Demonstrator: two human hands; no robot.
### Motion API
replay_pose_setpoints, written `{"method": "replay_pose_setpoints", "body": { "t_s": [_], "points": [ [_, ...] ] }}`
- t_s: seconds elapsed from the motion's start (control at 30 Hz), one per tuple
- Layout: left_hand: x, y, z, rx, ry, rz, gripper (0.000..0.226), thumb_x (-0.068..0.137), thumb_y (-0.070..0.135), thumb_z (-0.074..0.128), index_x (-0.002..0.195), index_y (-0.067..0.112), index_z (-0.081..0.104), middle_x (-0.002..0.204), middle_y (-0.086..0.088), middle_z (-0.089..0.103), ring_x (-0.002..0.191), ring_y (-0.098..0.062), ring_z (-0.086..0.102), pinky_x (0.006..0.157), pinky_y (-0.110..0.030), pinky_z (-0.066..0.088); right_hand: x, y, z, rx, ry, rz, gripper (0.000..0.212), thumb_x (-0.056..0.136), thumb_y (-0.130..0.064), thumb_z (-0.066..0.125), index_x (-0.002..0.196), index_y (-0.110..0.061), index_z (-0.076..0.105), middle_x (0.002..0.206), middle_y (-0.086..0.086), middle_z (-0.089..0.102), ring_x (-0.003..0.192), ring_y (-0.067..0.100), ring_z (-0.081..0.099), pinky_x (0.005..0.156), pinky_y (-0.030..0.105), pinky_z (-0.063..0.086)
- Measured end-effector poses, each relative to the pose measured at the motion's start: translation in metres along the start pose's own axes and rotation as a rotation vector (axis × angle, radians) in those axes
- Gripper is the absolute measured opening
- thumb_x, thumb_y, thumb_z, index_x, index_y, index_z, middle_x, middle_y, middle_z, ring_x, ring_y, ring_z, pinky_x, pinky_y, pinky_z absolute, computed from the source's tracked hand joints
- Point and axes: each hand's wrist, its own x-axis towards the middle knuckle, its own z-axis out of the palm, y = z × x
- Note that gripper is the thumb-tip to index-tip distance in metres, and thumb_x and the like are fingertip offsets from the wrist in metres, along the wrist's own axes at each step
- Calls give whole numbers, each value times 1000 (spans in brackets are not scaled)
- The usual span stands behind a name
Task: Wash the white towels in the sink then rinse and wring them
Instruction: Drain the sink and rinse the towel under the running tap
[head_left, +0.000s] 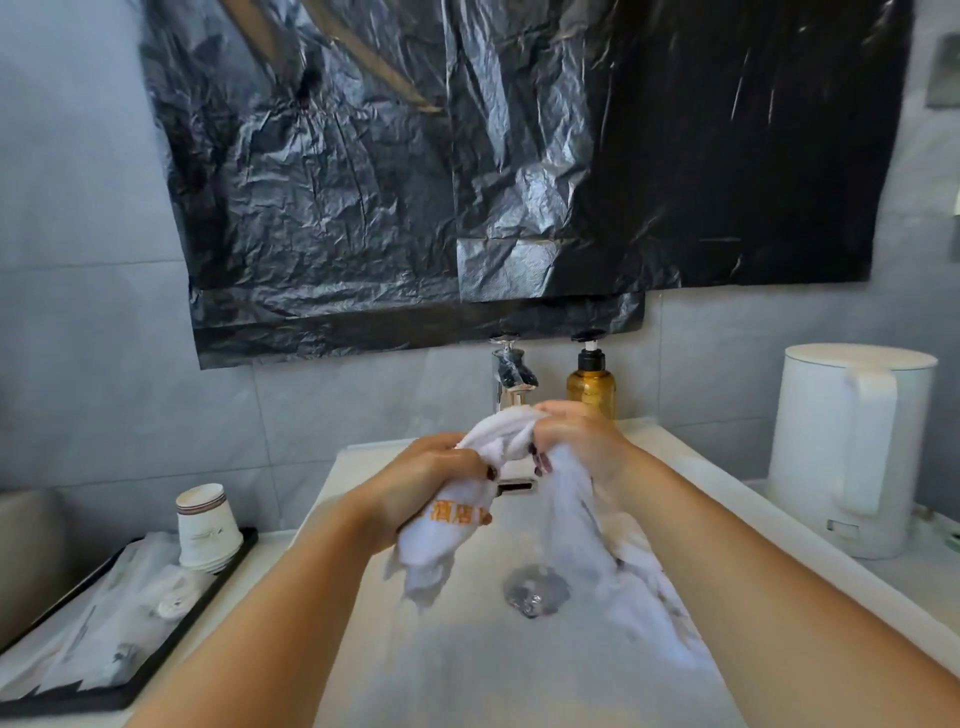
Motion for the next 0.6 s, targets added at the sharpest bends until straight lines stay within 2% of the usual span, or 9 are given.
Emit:
{"method": "replay_pose_setpoints", "body": {
  "t_s": [0.03,0.1,0.13,0.23,0.33,0.37,0.43,0.5,0.6],
  "points": [
    [2,2,4,15,-34,18,42,68,17,61,106,-1,64,87,-18,65,71,-24,63,65,-31,54,2,-3,2,90,34,-21,26,58,-3,58,82,6,64,72,21,58,67,27,55,63,33,44],
    [10,-5,14,26,-76,39,41,70,21,69,109,10,67,91,-7,71,77,-17,65,70,-29,52,6,-2,11,254,36,-57,43,51,-4,59,86,19,55,84,32,56,79,36,54,72,41,43],
    [14,-11,20,27,-78,39,43,68,21,74,110,15,68,93,-3,73,82,-16,68,72,-28,52,8,-1,17,324,28,-71,49,45,-5,56,86,22,52,84,32,55,80,37,53,72,40,43],
    [22,-24,39,68,-119,83,57,67,15,83,120,19,64,108,-5,74,103,-18,70,86,-33,56,6,0,24,469,38,-74,28,49,-4,43,75,3,53,64,11,55,64,23,55,60,24,46],
    [19,-24,40,72,-160,138,58,73,9,84,125,19,60,116,-11,70,113,-25,66,97,-42,54,-5,-6,28,634,34,-95,15,53,-7,42,59,-8,56,58,6,53,59,19,55,62,23,46],
    [19,-25,38,107,-145,137,56,72,12,86,122,20,62,114,-9,71,111,-23,66,96,-42,54,-6,-4,28,654,29,-81,16,54,-8,42,61,-6,57,62,7,54,64,21,56,66,26,47],
    [20,-26,35,228,-68,124,59,60,31,93,112,27,66,108,-3,72,107,-20,67,93,-43,56,-6,0,29,655,47,-34,30,55,-10,43,77,0,61,79,15,61,82,28,61,82,33,50],
    [20,-27,33,301,-18,96,65,49,44,90,107,30,65,105,-1,72,104,-18,68,90,-41,57,-7,3,33,650,47,3,42,56,-13,45,86,4,69,96,23,66,98,32,64,94,40,50],
    [14,-31,36,97,-103,62,61,54,28,85,110,12,65,106,-16,72,102,-29,69,92,-47,56,-11,1,39,752,31,-5,65,53,-21,50,108,10,64,116,31,63,109,36,61,97,42,48]
  ]
}}
